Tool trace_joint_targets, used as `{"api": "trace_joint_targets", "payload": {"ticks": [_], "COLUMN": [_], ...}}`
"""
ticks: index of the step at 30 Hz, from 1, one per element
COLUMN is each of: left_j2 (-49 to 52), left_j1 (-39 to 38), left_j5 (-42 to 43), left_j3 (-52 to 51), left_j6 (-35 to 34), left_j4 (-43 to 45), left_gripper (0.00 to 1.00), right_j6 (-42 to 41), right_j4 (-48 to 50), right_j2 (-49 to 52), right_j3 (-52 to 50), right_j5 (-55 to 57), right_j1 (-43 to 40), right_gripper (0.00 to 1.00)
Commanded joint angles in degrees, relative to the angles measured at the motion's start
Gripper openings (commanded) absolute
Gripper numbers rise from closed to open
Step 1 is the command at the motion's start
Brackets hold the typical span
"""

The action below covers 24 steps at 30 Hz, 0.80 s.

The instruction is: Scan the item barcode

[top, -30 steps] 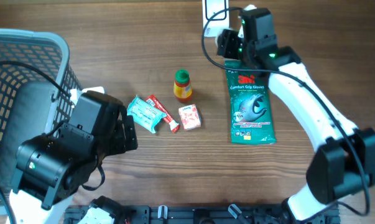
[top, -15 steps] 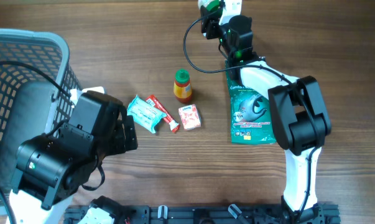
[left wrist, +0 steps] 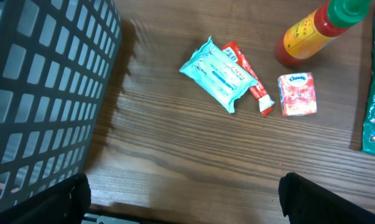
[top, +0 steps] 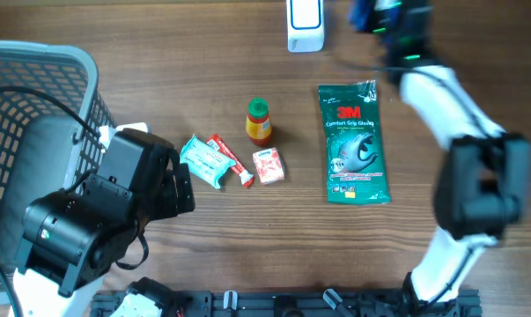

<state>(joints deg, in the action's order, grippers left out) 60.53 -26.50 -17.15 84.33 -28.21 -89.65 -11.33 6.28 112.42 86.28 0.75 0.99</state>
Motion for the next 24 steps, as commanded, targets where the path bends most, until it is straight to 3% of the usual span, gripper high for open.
{"api": "trace_joint_targets", "payload": {"ticks": [1,5,8,15,20,22,23,24], "left_j2": [-0.2,-0.2,-0.2,-0.2,-0.2,-0.2,-0.2,-0.2], "left_j1": [0.2,0.2,0.2,0.2,0.2,0.2,0.2,0.2], "left_j5": [-0.7,-0.7,-0.7,-0.7,-0.7,-0.7,-0.7,-0.7], "left_j3": [-0.1,-0.1,-0.1,-0.1,-0.1,-0.1,-0.1,-0.1], "left_j6": [-0.8,-0.8,-0.8,-0.8,-0.8,-0.8,-0.8,-0.8], "left_j4": [0.2,0.2,0.2,0.2,0.2,0.2,0.2,0.2], "left_gripper": [1.00,1.00,1.00,1.00,1.00,1.00,1.00,1.00], "right_j6": [-0.8,-1.8,-2.4,-0.6,0.5,0.7,0.7,0.5], "right_j4": [-10.8,-26.3,-32.5,-35.0,-36.3,-36.2,-36.2,-36.2], "right_j2": [-6.1,-4.3,-2.9,3.5,6.3,5.7,4.9,4.1], "right_j3": [1.3,1.2,1.2,0.3,0.3,0.9,0.9,0.9], "right_j5": [2.7,2.7,2.7,3.1,3.1,3.0,2.4,2.0], "right_j1": [-14.3,-31.3,-40.6,-53.0,-57.2,-57.1,-57.0,-56.9], "right_gripper": [0.64,0.62,0.64,0.68,0.70,0.83,0.99,1.00]}}
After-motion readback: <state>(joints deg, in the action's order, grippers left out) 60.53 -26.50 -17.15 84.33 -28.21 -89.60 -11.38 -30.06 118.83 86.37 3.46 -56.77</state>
